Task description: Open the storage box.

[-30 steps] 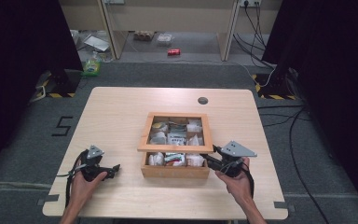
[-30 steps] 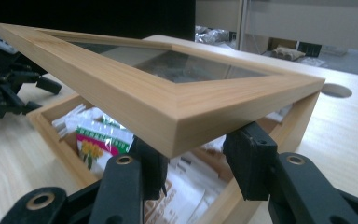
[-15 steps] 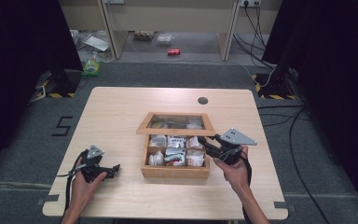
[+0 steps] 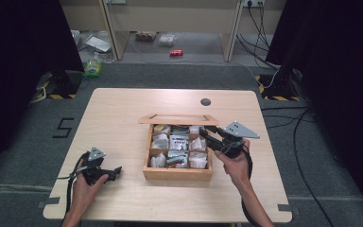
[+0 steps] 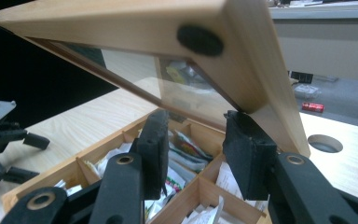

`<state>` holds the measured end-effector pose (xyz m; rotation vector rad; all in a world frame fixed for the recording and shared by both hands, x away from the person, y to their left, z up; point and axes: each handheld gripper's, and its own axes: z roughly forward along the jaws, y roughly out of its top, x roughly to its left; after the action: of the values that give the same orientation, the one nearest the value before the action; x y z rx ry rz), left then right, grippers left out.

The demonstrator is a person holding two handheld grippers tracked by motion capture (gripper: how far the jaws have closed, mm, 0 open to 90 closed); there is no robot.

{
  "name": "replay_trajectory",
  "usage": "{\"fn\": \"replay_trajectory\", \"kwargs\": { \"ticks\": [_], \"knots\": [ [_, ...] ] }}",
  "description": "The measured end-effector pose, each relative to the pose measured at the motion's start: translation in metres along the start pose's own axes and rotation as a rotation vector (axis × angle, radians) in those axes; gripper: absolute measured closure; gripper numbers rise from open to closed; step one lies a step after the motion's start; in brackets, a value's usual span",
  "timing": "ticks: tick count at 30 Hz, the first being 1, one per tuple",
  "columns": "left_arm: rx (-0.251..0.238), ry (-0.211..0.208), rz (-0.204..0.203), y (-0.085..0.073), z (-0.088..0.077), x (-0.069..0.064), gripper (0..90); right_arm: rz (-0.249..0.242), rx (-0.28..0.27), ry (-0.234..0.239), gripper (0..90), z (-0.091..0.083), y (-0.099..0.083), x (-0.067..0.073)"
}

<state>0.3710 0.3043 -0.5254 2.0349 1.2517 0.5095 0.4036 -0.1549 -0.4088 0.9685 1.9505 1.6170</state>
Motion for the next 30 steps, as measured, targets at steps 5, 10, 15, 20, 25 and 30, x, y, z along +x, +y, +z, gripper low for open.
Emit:
{"fn": "replay_trajectory", "kwargs": {
  "ticks": [5,10,15,20,25,30],
  "knots": [
    [0.0,0.0,0.0,0.0,0.0,0.0,0.0,0.004,-0.018,-0.002,60.3,0.004,0.003,-0.004],
    [0.0,0.0,0.0,0.0,0.0,0.0,0.0,0.016,-0.034,-0.008,59.7,0.008,0.009,-0.007],
    [0.0,0.0,0.0,0.0,0.0,0.0,0.0,0.025,-0.036,-0.02,59.2,0.014,0.012,-0.01],
    [0.001,0.0,0.001,0.0,0.0,0.0,0.0,0.034,-0.036,-0.03,59.2,0.018,0.014,-0.013],
    [-0.001,0.001,-0.001,0.0,0.0,0.0,0.0,0.043,-0.037,-0.045,58.6,0.024,0.018,-0.018],
    [0.0,-0.001,-0.002,0.0,0.0,0.0,0.0,0.044,-0.034,-0.056,58.5,0.027,0.021,-0.02]
  ]
}}
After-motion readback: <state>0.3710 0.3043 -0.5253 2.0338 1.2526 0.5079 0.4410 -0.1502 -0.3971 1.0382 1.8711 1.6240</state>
